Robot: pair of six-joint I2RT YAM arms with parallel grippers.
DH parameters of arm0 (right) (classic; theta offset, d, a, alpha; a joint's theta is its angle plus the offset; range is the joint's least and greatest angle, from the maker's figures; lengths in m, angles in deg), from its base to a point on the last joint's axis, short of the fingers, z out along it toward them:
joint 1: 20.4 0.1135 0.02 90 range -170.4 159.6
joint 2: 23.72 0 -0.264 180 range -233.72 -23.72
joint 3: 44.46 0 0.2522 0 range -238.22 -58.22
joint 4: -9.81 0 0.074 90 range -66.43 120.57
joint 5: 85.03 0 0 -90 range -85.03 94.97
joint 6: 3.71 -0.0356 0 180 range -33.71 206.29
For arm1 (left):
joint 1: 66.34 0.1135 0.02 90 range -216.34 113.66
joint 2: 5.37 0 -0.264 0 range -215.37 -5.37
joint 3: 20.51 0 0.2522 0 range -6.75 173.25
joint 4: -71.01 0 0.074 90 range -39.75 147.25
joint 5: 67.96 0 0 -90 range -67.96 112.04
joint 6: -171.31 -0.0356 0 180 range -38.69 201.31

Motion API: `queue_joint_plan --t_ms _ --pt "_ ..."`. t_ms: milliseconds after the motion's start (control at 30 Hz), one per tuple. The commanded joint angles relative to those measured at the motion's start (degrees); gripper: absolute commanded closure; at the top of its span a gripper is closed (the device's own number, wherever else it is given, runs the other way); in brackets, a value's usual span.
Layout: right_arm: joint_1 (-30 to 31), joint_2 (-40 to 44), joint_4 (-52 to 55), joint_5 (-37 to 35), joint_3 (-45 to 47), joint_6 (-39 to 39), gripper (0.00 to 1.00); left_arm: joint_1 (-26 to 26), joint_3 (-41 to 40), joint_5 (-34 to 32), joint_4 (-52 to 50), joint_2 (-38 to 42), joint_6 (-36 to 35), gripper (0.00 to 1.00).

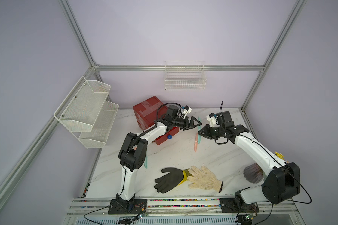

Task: Place the fruit knives into the drawer by color
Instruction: Pick up the fruit knife from the center of the board.

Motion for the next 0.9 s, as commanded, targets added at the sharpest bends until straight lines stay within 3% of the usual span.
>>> queue_joint_plan --t_ms 0,100,167,200,267,333,500,533,600,667,733,800,833,867 --pt "1.1 0.7 -1.0 0.5 -2.6 0.2 0.9 0.0 2.8 2.0 4.9 -0.8 3.0 0.02" --pt "2.6 0.1 -0.8 -1.0 -2.8 0.7 0.9 0.2 4.3 2.2 7.1 -1.6 4.6 0.09" --pt "3.0 -0.2 -1.5 -2.0 -2.3 0.3 0.9 0.4 5.3 2.7 8.4 -2.0 5.9 0.26" --pt "2.9 -0.3 -1.8 -2.6 -2.1 0.0 0.9 0.4 5.7 3.0 8.9 -2.0 6.3 0.37" --pt "2.9 -0.6 -3.3 -3.8 -1.7 -1.4 0.9 0.5 5.7 3.6 9.5 -1.7 6.9 0.74" --pt "2.9 -1.1 -4.4 -4.7 -2.0 -2.2 0.9 0.6 4.7 3.9 10.0 -0.8 7.0 0.99" --pt "2.9 -1.9 -8.1 -5.8 -3.2 -4.9 0.89 1.1 1.1 4.1 9.5 2.1 5.8 1.0" --pt "2.9 -1.7 -8.3 -6.5 -3.6 -5.1 0.84 1.4 0.4 4.2 9.6 2.7 5.8 1.0" --pt "2.9 -1.0 -9.2 -7.3 -3.7 -5.4 0.53 1.9 0.0 4.4 7.9 3.6 4.4 1.0" --pt "2.9 1.0 -9.8 -9.9 -3.0 -6.5 0.32 2.9 1.7 4.1 1.2 4.7 -0.7 1.0" --pt "2.8 3.1 -10.2 -12.3 -1.7 -7.1 0.17 3.9 5.1 2.2 -8.6 5.9 -8.7 1.0" --pt "2.9 5.1 -10.7 -13.8 0.1 -7.8 0.15 4.8 10.0 -1.7 -20.8 7.0 -17.9 1.0" --pt "2.8 6.0 -10.7 -14.2 1.1 -8.3 0.04 5.0 12.9 -5.4 -27.1 7.5 -23.3 1.0" --pt "2.7 6.4 -10.7 -13.9 2.0 -8.8 0.04 5.1 15.9 -10.0 -33.2 8.1 -28.4 1.0"
